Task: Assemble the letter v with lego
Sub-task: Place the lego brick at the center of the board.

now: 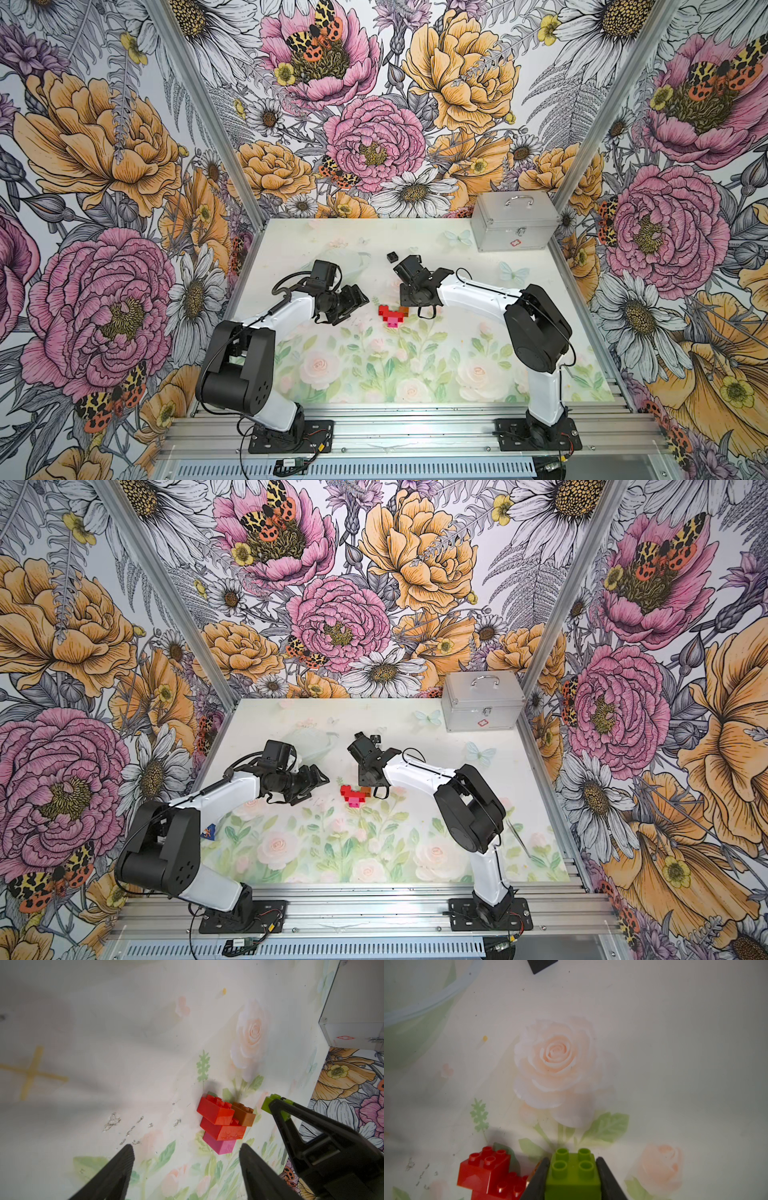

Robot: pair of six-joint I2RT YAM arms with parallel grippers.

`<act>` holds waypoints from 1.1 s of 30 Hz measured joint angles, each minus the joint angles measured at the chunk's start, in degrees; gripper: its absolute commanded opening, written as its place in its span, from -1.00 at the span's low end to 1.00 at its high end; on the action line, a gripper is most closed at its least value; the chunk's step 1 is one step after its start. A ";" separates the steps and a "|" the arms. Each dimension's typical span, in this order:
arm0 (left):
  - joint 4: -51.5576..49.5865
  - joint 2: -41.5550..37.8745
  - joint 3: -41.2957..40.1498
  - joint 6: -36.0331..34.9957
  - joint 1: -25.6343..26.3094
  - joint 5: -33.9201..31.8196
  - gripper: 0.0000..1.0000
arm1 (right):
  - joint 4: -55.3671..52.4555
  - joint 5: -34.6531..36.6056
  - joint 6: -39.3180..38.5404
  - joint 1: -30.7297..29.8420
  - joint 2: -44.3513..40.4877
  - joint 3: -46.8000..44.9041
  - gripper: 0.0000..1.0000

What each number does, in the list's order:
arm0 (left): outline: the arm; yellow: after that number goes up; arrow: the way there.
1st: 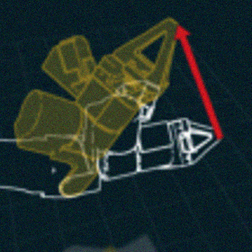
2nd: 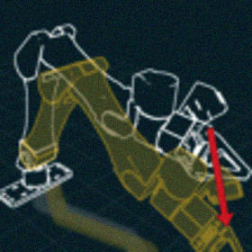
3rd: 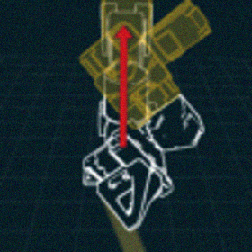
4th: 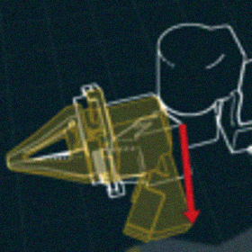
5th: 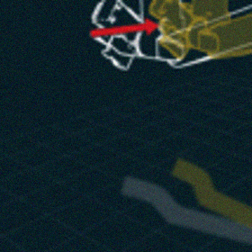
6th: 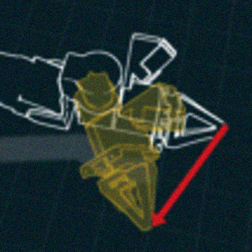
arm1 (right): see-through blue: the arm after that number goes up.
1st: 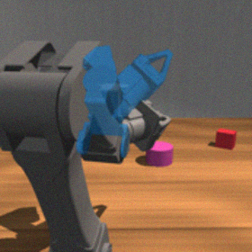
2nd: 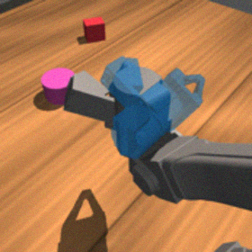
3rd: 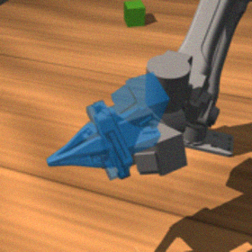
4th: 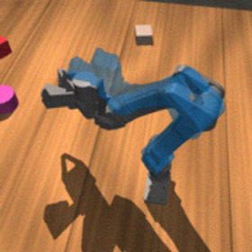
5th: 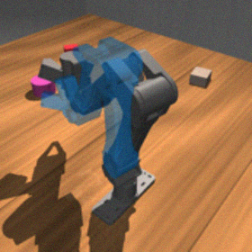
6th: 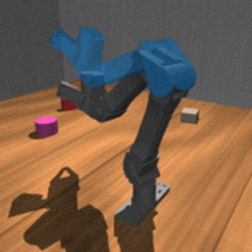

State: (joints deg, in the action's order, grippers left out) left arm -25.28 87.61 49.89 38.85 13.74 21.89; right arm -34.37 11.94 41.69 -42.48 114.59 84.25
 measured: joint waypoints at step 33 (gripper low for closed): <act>-0.42 2.05 -0.90 -1.73 2.19 -2.64 0.56 | -2.71 1.09 3.98 -0.37 7.85 5.73 -0.27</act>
State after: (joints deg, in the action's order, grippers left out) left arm -25.69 89.67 48.99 37.12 15.92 19.25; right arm -37.08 13.04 45.67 -42.85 122.43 89.97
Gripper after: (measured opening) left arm 0.780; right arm 0.355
